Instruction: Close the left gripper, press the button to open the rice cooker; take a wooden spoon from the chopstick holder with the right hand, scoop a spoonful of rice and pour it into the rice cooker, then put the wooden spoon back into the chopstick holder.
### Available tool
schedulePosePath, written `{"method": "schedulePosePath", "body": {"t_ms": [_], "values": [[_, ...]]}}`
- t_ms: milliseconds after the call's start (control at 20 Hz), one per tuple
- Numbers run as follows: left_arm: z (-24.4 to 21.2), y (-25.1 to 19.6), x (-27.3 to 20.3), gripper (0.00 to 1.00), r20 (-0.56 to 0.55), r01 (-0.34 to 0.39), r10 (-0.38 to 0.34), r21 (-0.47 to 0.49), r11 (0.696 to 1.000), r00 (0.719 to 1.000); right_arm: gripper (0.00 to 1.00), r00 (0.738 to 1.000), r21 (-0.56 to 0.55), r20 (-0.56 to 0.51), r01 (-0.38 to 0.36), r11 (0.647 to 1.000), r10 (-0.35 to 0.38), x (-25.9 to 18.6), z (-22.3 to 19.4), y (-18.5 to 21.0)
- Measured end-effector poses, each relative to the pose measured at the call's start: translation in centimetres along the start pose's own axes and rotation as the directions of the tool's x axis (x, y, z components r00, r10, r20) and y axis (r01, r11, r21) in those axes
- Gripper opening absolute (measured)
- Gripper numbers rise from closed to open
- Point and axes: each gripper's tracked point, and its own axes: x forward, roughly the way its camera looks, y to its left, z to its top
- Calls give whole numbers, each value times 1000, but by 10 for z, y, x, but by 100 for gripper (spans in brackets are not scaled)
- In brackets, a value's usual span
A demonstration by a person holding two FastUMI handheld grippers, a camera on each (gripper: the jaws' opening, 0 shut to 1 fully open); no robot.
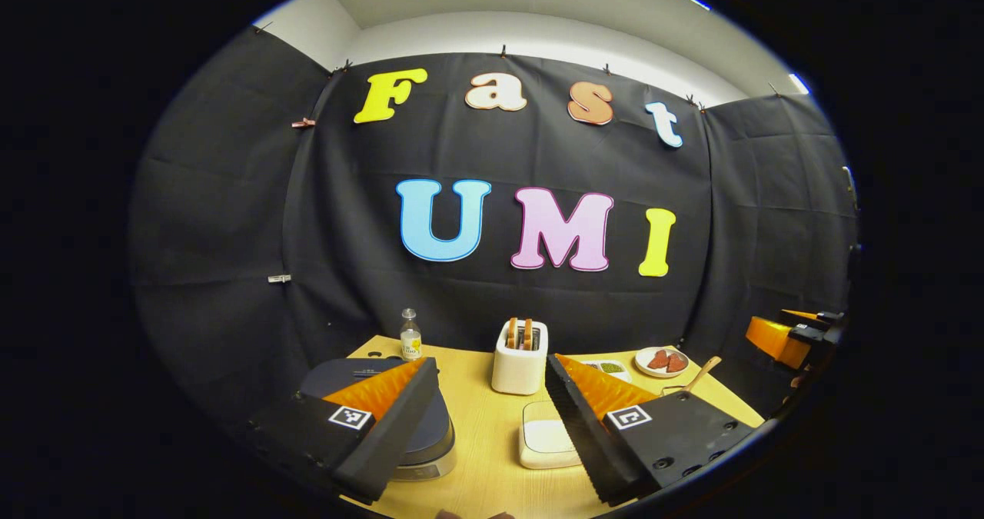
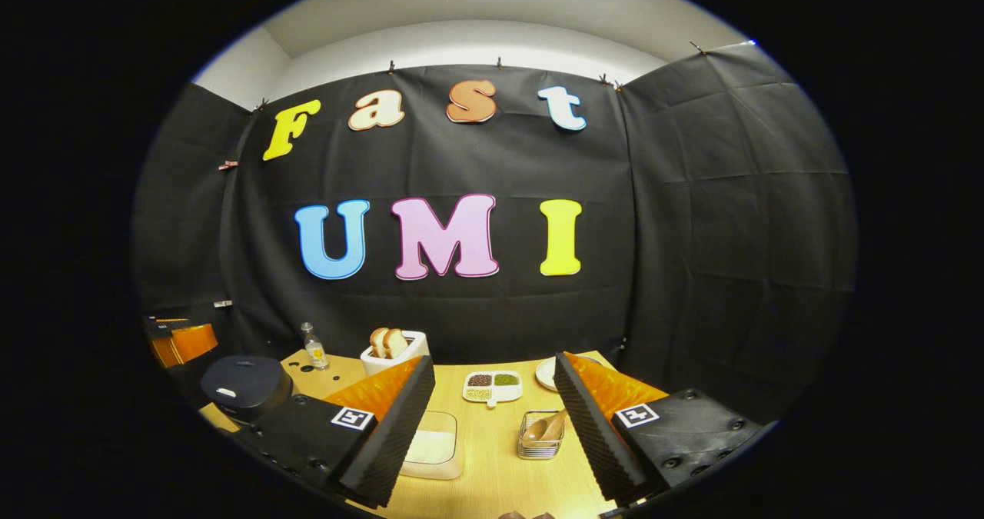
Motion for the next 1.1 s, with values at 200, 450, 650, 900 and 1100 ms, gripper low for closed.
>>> {"method": "schedulePosePath", "body": {"t_ms": [200,450,650,900,1100], "values": [[-1,31,4,95,-12,-33,33,6,999,999,98,1000,-1,-16,26,1000,-26,-5,-4,-8],[-15,79,7,76,-80,-2,1,-4,1000,997,98,999,-29,-8,53,998,-53,-13,3,-10],[-46,119,12,51,-197,13,-23,-53,999,980,98,998,-62,-4,65,996,-65,-24,6,-3],[-79,164,21,8,-293,-42,17,-79,996,956,98,999,-93,-12,49,994,-50,-47,5,12],[-110,144,31,6,-399,33,-91,-150,988,912,98,998,-108,-15,66,992,-68,-56,-4,5]]}}
